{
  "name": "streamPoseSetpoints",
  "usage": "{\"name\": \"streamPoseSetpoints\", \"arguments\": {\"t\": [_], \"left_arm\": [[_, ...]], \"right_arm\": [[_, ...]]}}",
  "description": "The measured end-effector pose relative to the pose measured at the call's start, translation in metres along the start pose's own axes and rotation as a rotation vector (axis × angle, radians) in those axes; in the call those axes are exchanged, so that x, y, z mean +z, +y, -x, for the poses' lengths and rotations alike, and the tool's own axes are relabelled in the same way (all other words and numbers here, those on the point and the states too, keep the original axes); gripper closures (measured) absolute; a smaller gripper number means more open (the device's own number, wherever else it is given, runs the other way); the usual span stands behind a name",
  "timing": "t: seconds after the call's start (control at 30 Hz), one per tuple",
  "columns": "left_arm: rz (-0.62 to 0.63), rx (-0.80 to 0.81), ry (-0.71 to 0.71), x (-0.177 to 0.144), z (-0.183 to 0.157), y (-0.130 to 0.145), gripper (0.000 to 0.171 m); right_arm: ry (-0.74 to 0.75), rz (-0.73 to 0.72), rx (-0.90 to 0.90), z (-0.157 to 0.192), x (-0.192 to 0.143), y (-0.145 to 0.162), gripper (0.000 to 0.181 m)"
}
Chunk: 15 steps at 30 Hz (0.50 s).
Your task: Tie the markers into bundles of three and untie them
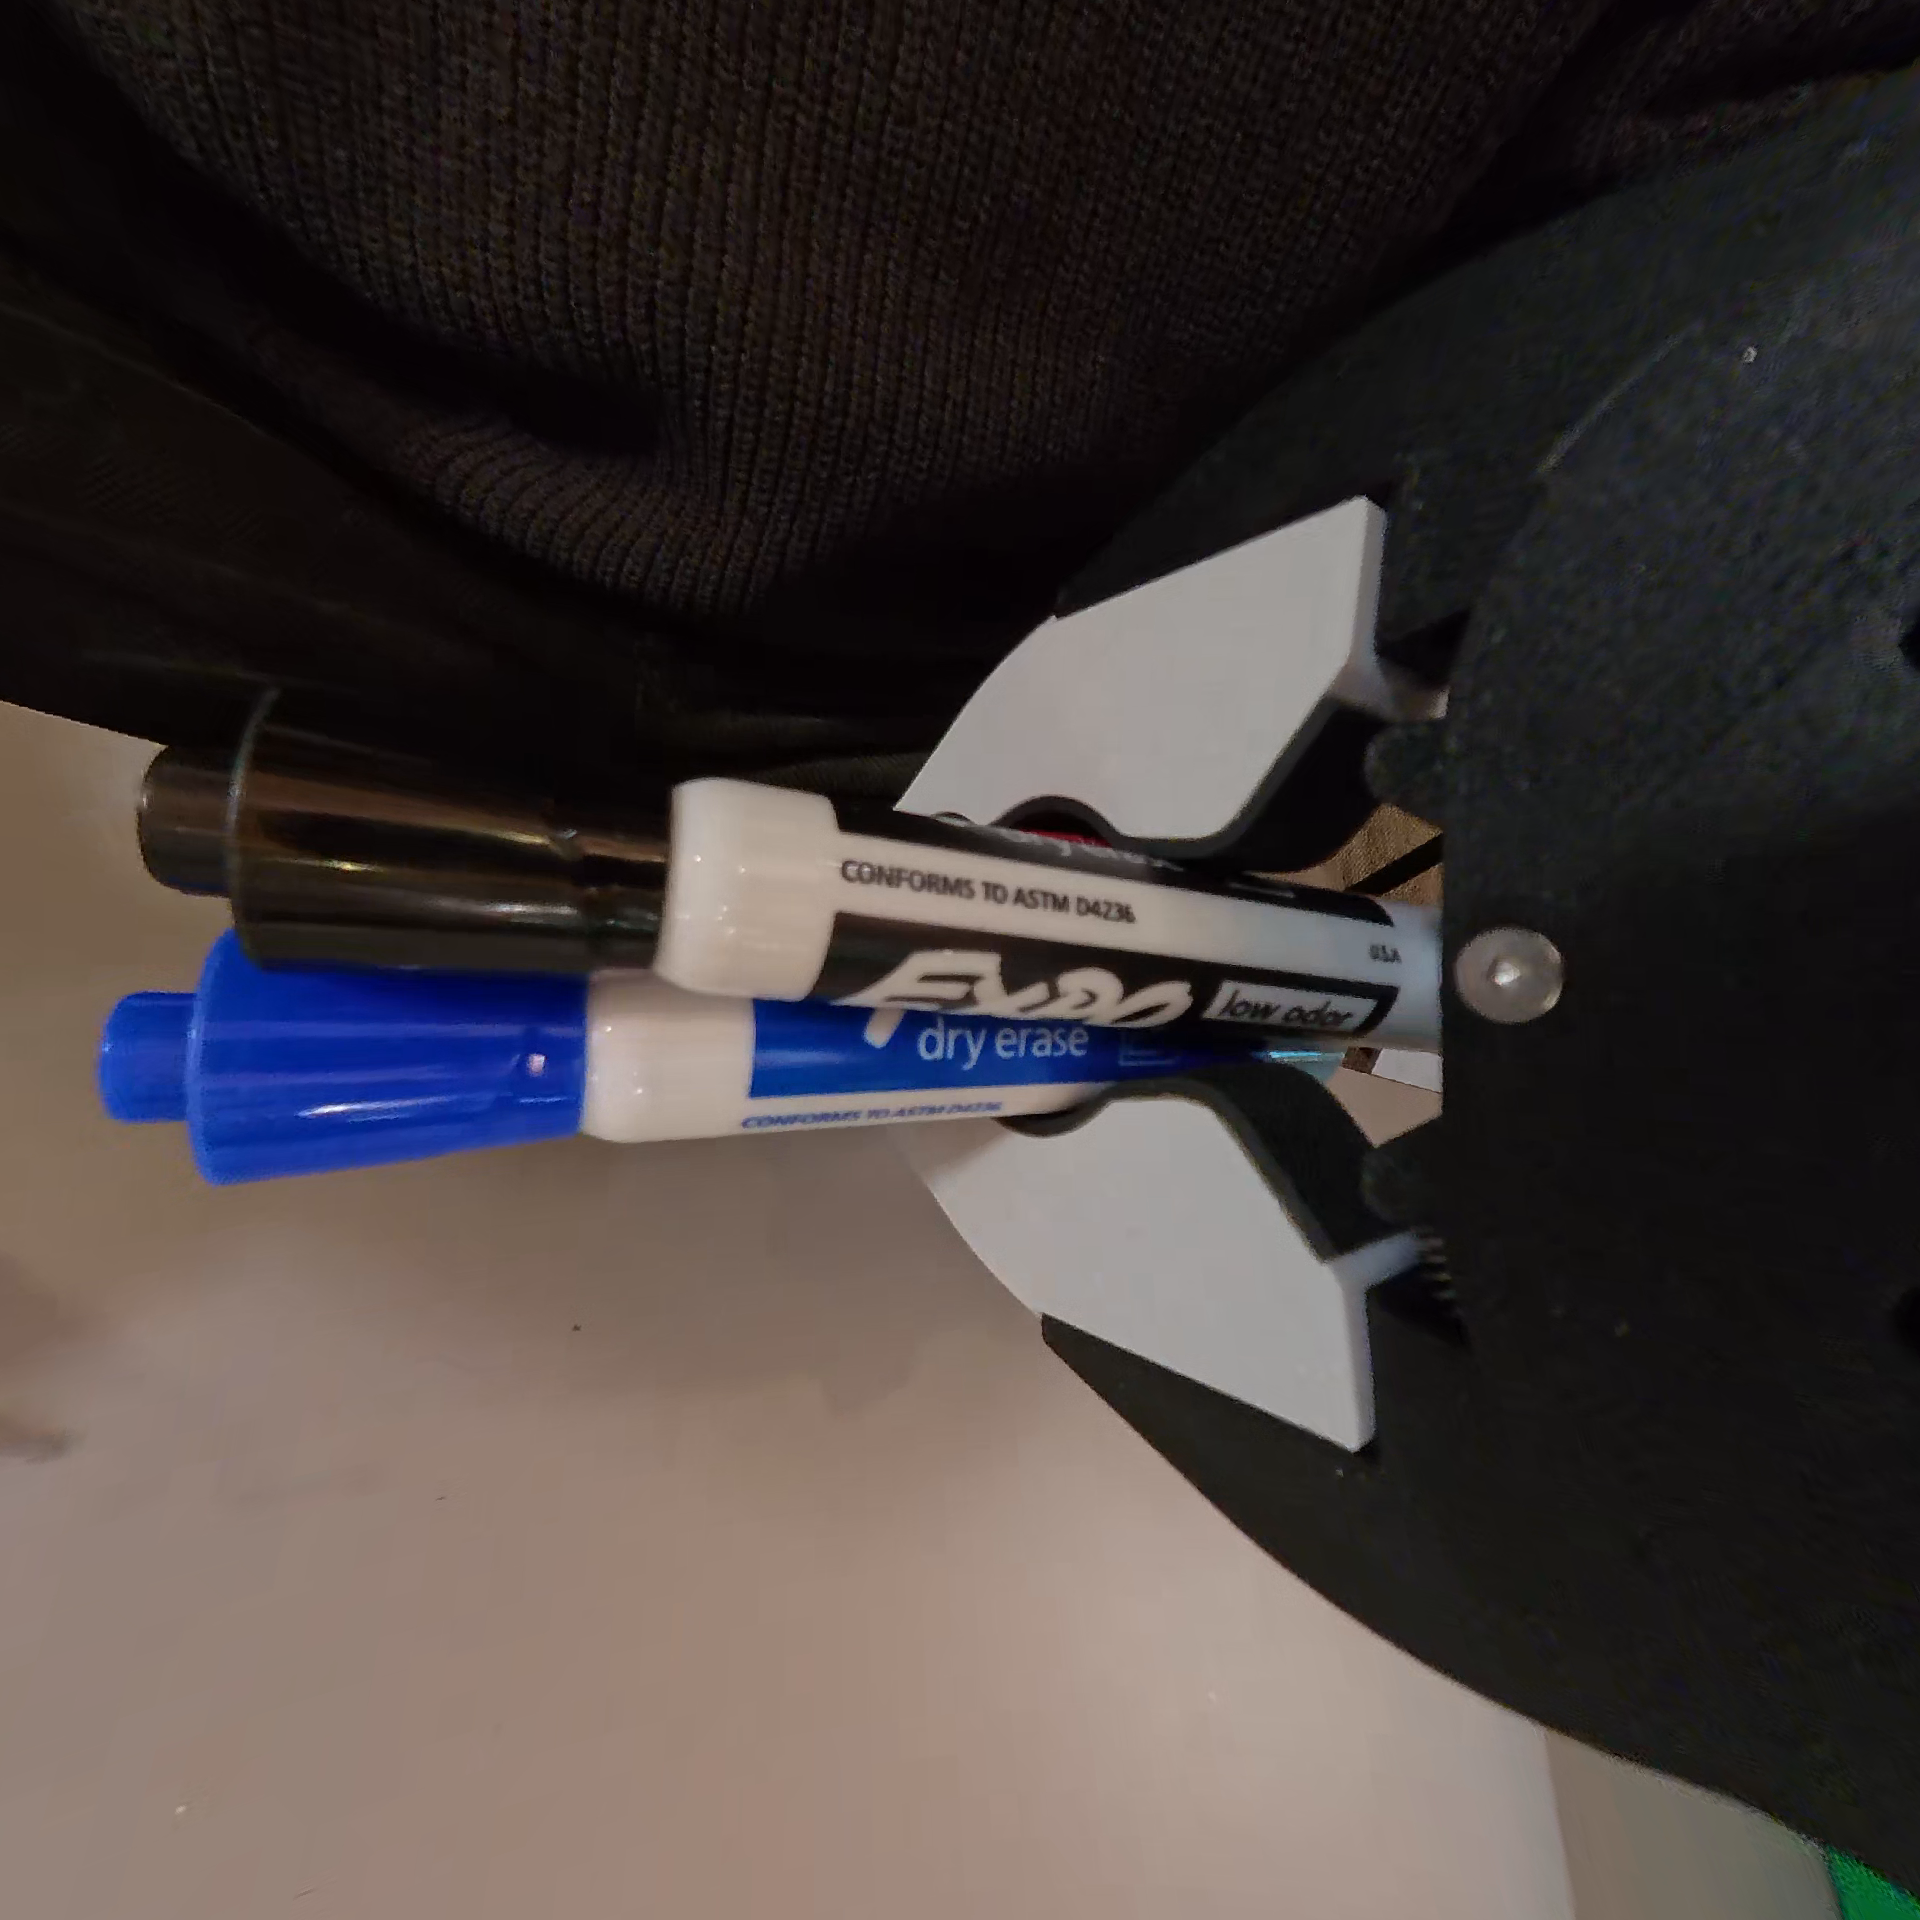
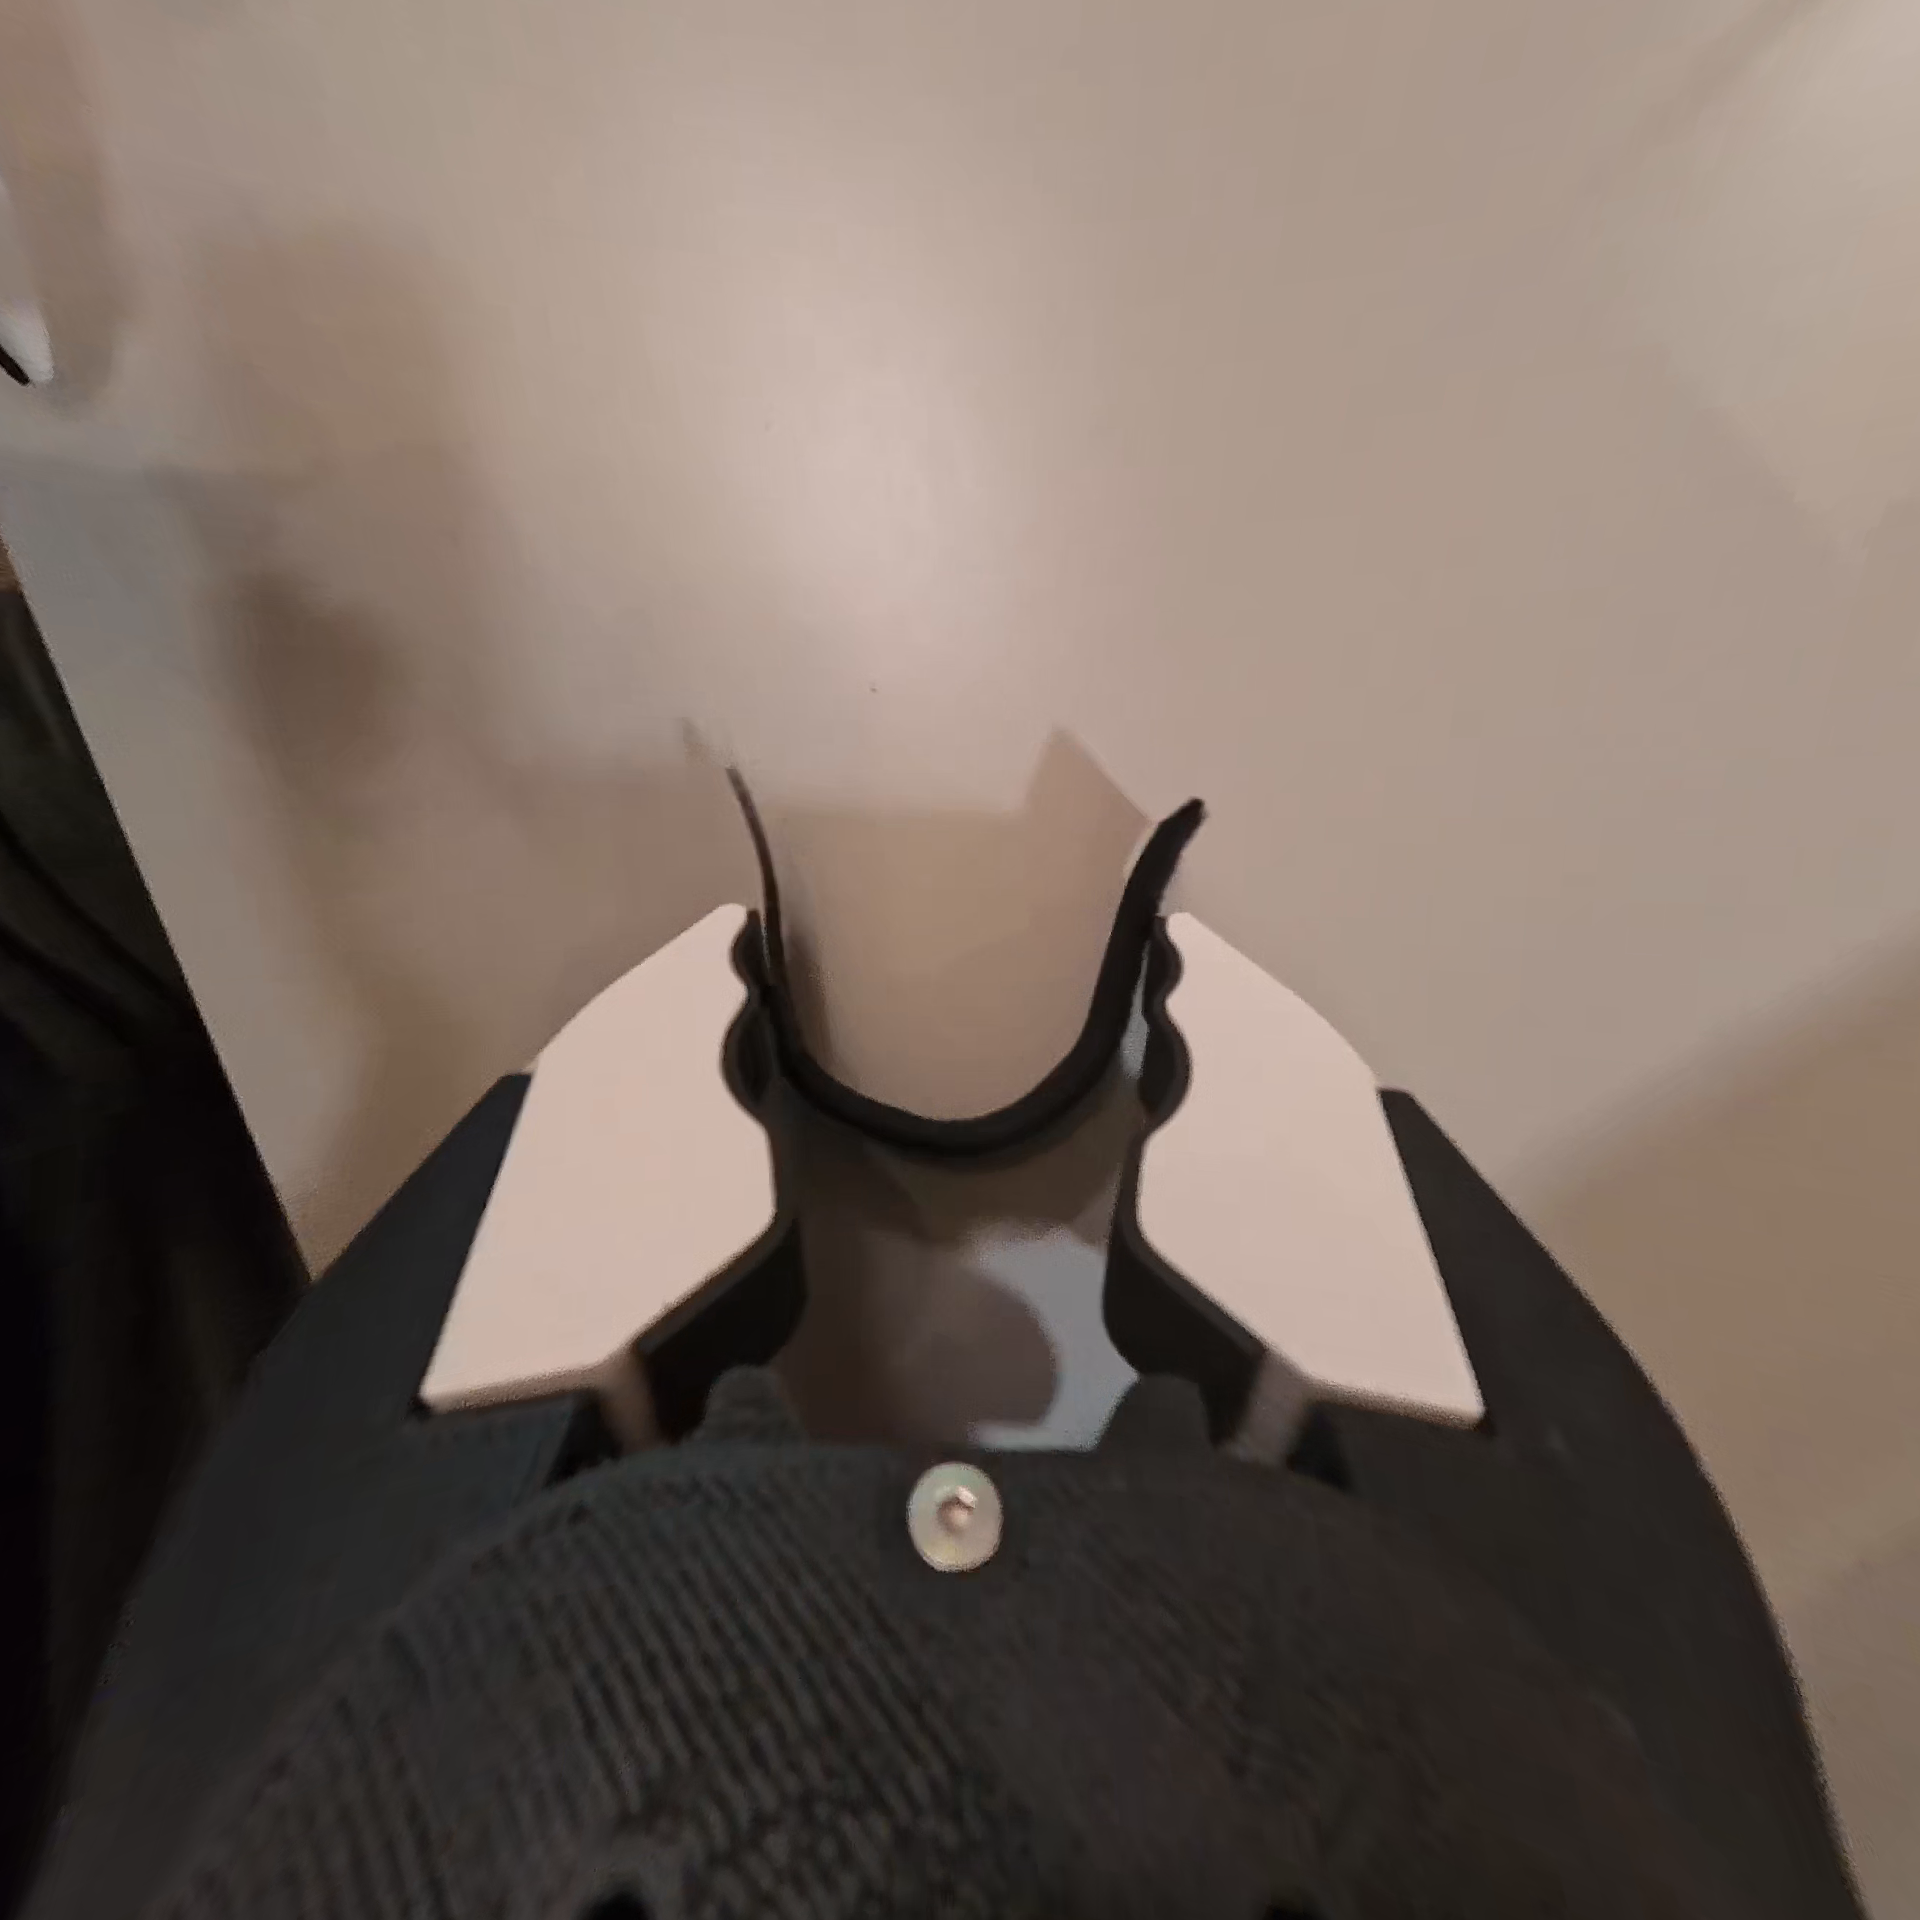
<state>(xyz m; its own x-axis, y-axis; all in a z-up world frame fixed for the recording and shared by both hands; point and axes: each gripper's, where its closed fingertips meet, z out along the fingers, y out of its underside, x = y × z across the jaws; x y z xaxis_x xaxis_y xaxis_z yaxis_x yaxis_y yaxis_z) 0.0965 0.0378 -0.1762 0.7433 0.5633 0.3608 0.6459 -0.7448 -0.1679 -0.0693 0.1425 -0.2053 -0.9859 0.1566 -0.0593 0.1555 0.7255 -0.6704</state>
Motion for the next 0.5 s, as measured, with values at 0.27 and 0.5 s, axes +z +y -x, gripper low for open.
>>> {"name": "streamPoseSetpoints", "arguments": {"t": [0.27, 0.5], "left_arm": [[-0.004, -0.035, 0.0, 0.001, 0.0, 0.01, 0.128], [-0.012, -0.068, -0.006, 0.002, -0.004, 0.02, 0.128]], "right_arm": [[0.061, 0.126, -0.037, -0.002, -0.011, -0.005, 0.095], [0.029, 0.242, -0.097, 0.006, 0.004, 0.001, 0.09]]}}
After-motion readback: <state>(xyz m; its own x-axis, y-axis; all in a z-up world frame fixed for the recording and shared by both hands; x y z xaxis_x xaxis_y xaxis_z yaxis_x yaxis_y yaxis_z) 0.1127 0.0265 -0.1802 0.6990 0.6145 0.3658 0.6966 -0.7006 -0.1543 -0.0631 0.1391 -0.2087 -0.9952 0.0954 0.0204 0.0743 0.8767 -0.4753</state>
